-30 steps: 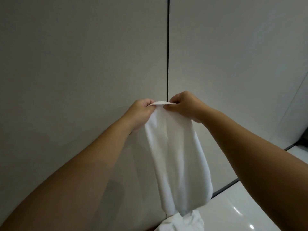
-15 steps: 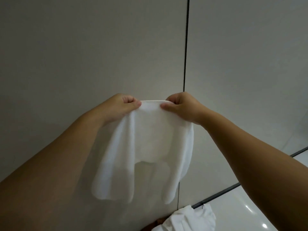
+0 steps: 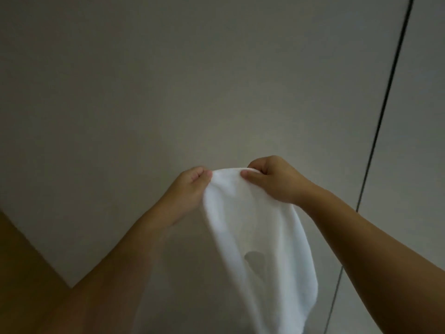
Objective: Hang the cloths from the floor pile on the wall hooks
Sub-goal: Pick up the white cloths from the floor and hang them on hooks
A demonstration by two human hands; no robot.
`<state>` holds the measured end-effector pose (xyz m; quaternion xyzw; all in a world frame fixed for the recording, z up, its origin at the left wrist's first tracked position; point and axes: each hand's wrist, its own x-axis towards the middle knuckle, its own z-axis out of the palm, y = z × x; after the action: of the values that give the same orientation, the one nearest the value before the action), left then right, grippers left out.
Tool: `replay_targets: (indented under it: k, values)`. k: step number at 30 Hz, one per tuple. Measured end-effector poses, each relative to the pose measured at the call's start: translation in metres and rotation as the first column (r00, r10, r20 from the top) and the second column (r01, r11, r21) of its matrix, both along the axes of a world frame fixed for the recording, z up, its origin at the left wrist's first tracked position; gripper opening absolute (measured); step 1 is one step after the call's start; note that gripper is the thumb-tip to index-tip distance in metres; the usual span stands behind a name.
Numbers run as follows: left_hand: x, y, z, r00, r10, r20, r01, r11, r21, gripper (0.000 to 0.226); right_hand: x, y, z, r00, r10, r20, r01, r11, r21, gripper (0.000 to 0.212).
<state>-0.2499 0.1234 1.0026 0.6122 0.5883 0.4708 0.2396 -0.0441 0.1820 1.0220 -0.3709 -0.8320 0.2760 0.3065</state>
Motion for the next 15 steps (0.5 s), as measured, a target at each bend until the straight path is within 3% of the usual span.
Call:
replay_targets:
  k: [6, 10, 15]
  values:
    - [-0.01, -0.101, 0.008, 0.937, 0.305, -0.168, -0.296, 0.952, 0.078, 0.031, -0.041, -0.041, -0.009, 0.93, 0.336, -0.152, -0.352, 0.931, -0.099, 0.035]
    - [-0.011, -0.177, 0.009, 0.816, 0.513, -0.267, -0.516, 0.854, 0.064, 0.028, -0.076, -0.079, -0.014, 0.827, 0.547, -0.133, -0.559, 0.824, -0.086, 0.035]
    - [-0.008, -0.278, 0.012, 0.693, 0.656, -0.299, -0.68, 0.733, 0.033, 0.031, -0.12, -0.143, -0.005, 0.674, 0.731, -0.107, -0.737, 0.675, -0.032, 0.025]
